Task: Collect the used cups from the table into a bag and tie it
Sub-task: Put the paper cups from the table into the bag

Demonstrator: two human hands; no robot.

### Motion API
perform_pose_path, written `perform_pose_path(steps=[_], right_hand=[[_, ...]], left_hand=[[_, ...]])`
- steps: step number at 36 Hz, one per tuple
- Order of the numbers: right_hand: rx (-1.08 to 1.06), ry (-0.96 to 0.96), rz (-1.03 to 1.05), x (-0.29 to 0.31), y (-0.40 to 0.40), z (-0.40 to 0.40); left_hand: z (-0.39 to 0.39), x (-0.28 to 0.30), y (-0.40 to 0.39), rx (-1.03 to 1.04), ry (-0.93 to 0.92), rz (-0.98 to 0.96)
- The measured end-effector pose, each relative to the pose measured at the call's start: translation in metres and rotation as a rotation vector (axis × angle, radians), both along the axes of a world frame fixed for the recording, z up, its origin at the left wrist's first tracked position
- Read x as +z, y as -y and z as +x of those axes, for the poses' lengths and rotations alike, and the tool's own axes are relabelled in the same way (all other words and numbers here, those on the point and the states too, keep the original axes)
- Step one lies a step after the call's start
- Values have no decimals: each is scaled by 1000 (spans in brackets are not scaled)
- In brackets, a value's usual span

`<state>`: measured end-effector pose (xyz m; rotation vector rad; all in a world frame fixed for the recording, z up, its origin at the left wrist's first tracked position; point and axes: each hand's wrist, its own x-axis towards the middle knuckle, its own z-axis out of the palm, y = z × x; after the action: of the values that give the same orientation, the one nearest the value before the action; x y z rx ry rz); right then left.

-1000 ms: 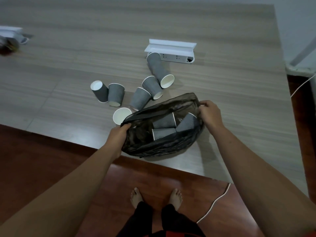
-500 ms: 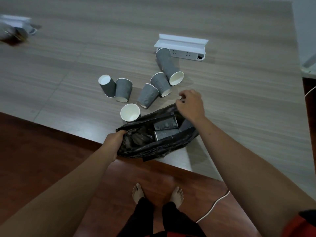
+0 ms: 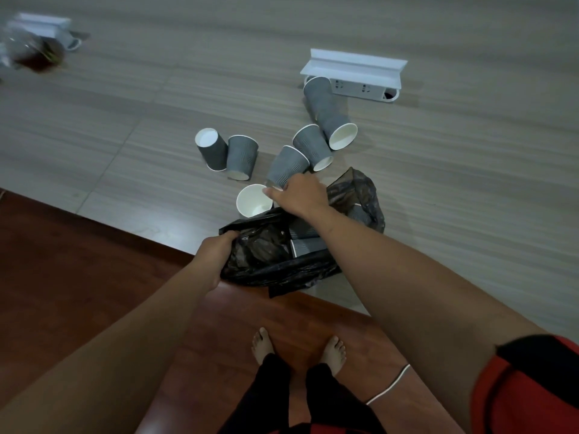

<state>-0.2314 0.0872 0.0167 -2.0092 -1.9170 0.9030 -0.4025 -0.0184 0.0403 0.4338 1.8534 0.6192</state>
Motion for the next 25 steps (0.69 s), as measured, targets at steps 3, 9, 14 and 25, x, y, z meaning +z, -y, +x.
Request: perform_pose_path(steps=[3,9,14,25], right_hand=[[-9,57,2,-1,0,-10],[-69,5,-63,-5,-3,-14],[-260,-285,78,-1,-4,6],[-31,-543,-154,13,30,61]], left_hand=[[1,-2,-2,-24,-26,-8],[-4,-6,-8,-35,-7,-28],[-9,-12,-16,-25,-29,18],[-5,4,-53,64,14,155]])
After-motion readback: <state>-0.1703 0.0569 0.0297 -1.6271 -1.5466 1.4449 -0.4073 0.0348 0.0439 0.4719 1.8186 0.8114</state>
